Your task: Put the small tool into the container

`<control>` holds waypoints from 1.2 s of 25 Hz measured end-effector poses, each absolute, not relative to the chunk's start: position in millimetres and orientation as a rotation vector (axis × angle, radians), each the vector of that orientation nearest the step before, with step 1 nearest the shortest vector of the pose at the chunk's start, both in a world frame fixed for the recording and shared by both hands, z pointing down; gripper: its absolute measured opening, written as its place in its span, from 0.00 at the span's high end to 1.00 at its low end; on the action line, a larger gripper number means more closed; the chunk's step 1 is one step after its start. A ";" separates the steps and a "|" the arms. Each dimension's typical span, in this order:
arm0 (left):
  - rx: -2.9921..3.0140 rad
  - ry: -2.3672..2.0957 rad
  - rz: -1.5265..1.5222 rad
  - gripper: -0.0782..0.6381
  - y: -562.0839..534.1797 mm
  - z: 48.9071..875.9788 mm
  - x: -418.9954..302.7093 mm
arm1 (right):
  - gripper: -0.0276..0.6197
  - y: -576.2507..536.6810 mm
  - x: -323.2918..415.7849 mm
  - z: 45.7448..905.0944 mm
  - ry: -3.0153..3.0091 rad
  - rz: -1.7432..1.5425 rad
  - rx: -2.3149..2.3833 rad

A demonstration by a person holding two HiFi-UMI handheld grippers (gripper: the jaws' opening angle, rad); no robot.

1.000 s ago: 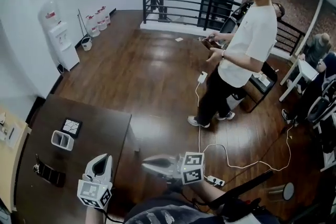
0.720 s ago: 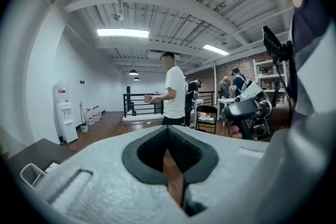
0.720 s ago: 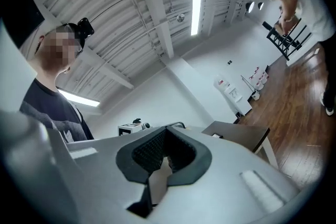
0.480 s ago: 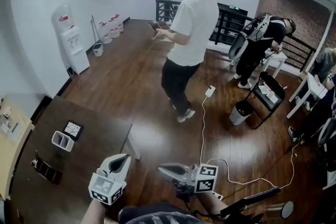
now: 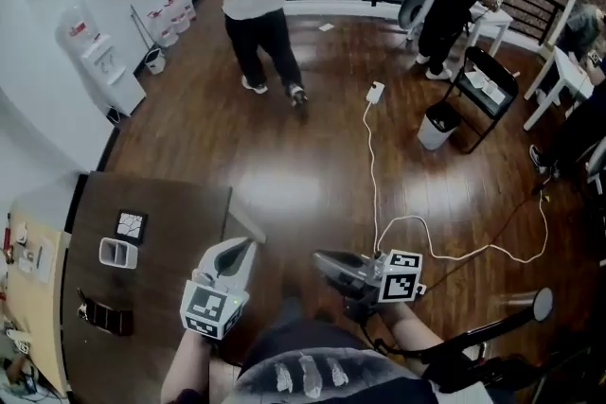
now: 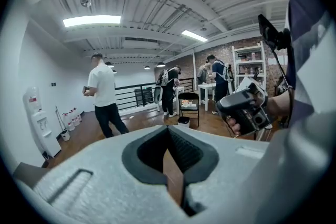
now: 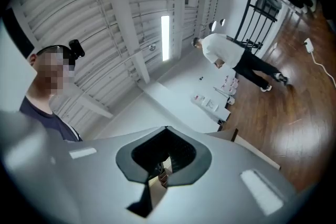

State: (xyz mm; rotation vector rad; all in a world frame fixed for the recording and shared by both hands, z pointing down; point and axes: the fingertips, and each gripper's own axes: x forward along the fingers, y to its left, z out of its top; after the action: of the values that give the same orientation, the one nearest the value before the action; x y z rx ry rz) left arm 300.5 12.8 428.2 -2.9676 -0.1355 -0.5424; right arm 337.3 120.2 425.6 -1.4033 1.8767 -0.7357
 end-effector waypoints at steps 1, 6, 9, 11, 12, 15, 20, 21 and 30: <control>-2.973 -0.154 -0.535 0.89 7.5 427.4 305.0 | 0.96 115.9 342.9 427.6 1.850 -0.754 -1.430; -3.079 -0.190 -0.509 0.89 -22.9 426.4 333.5 | 0.96 91.8 371.4 416.3 1.795 -0.801 -1.505; -3.175 -0.199 -0.471 0.89 -38.5 425.9 355.8 | 0.96 80.5 396.0 413.9 1.763 -0.823 -1.536; -3.217 -0.198 -0.445 0.89 -56.2 423.9 365.9 | 0.96 65.7 406.5 412.1 1.748 -0.838 -1.563; -3.227 -0.195 -0.433 0.89 -65.8 422.8 369.7 | 0.96 56.8 410.8 410.8 1.746 -0.844 -1.573; -3.261 -0.190 -0.409 0.89 -89.4 422.3 378.6 | 0.96 32.1 421.7 405.5 1.753 -0.858 -1.589; -3.321 -0.198 -0.358 0.89 -125.1 424.7 385.6 | 0.96 -8.2 430.2 404.8 1.767 -0.877 -1.600; -3.326 -0.189 -0.341 0.89 -133.5 424.3 385.3 | 0.96 -17.7 430.2 405.1 1.774 -0.882 -1.599; -3.406 -0.210 -0.257 0.89 -176.2 432.4 379.8 | 0.96 -75.2 412.0 401.4 1.887 -0.917 -1.638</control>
State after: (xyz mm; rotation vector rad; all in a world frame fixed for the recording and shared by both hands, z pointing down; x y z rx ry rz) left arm 379.8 -176.2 432.4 -3.4058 -0.2105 -0.2574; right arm 412.0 -75.2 401.4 -1.6377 1.8868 -0.9169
